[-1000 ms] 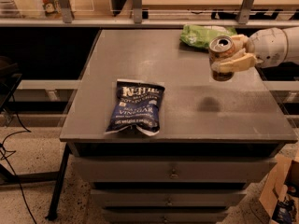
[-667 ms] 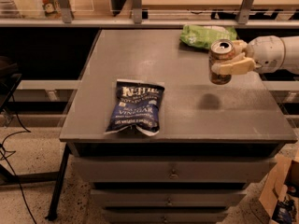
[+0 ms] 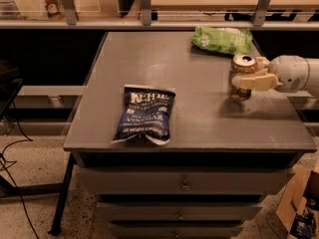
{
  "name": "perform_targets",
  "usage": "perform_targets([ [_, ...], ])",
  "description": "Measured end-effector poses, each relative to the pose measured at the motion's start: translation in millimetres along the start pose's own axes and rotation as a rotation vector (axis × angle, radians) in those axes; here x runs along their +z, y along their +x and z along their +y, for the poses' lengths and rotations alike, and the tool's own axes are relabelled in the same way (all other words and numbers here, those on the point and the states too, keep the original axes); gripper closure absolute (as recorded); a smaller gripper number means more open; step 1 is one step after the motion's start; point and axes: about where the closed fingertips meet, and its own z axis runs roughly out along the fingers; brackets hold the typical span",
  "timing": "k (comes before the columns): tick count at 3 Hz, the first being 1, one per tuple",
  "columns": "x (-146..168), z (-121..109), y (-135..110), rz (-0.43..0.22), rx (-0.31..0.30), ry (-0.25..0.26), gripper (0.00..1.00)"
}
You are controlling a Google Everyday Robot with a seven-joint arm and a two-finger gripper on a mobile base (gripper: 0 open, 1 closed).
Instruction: Place orange can upright
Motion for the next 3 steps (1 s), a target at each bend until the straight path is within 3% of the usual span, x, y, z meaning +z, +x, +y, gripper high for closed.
perform_targets([
  [2, -16, 11, 32, -0.031, 0.082, 0.044, 0.12],
  [3, -19, 18, 33, -0.026, 0.082, 0.045, 0.00],
])
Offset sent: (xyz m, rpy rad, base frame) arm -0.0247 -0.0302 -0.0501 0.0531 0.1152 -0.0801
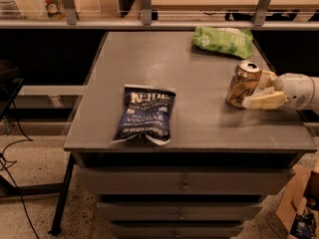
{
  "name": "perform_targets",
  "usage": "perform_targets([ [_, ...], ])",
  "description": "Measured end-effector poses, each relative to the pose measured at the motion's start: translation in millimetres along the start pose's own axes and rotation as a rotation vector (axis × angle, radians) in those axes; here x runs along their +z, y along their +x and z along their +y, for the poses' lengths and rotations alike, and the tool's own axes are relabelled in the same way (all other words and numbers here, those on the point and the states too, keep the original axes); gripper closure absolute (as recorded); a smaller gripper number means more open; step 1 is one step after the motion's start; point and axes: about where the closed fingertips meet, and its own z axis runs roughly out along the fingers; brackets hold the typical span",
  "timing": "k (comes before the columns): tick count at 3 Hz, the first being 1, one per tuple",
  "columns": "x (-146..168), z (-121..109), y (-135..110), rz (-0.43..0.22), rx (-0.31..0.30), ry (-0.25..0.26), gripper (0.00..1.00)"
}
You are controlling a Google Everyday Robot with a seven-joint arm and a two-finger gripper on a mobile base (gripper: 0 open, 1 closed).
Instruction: Place orange can upright
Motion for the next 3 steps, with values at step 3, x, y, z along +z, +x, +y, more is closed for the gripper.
perform_targets([
  [3, -19, 8, -22, 0.070, -0.068, 0.045, 0.00],
])
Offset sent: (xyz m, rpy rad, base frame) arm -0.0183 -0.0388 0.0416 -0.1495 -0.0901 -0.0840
